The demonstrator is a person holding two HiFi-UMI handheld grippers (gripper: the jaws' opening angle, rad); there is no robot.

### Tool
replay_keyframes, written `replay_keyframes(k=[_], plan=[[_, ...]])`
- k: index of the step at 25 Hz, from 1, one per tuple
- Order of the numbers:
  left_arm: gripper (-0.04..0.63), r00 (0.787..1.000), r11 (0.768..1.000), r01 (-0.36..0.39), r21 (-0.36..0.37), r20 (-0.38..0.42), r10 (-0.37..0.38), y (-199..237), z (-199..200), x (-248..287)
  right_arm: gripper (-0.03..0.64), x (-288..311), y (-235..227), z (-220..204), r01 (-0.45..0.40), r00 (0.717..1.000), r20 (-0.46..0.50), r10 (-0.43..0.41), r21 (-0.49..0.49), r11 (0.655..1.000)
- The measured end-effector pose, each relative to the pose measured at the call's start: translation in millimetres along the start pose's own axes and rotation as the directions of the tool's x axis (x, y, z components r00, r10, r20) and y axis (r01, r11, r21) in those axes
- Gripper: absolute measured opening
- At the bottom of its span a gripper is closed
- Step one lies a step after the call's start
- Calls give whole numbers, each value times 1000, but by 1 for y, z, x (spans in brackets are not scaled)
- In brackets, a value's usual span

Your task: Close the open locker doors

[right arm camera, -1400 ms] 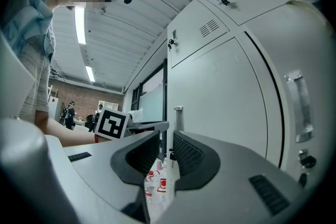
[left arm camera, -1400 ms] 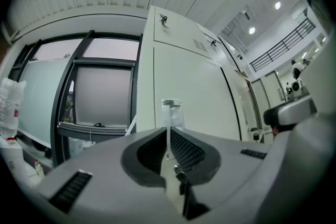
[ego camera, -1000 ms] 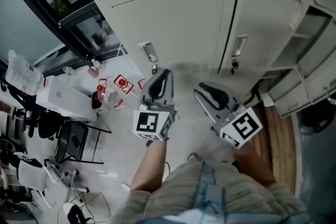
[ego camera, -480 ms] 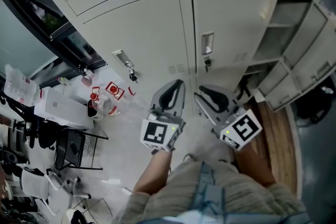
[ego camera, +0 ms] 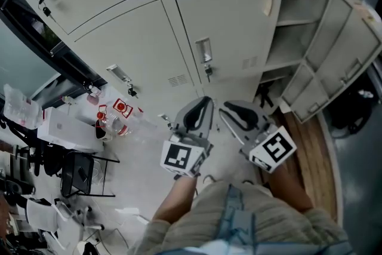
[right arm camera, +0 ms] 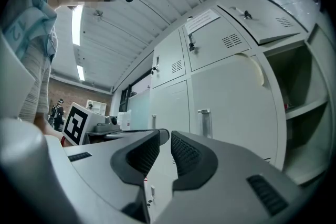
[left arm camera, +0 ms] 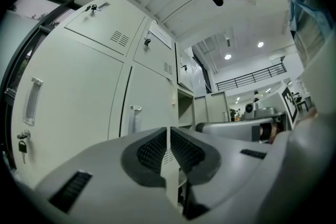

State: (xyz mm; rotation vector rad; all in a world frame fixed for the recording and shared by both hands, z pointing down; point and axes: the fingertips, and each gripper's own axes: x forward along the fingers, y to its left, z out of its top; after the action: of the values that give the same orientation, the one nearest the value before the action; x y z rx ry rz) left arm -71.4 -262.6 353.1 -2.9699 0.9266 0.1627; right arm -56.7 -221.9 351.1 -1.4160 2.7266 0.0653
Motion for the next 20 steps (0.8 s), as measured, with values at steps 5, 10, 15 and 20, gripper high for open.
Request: replay_keyframes(k=[5,10,15,20], plan=[[5,998,998,61,-9,3,-61,-41,0,24,61,-36,-22,4,42,999,5,-42,-5,999],[5,991,990,137,-11,6,-137,-93,-3,57,63,-83,-53,9,101,995,8,-101,-16,995],[5,977,977,214,-20,5,-214,-148,-7,91,62,-134,-85,17,169,986,11,-168,-24,985],[5,957,956,290,-30,7,-290,-205,-10,123,63,-190,-117,21,245,969,-4,-245,-29,969]])
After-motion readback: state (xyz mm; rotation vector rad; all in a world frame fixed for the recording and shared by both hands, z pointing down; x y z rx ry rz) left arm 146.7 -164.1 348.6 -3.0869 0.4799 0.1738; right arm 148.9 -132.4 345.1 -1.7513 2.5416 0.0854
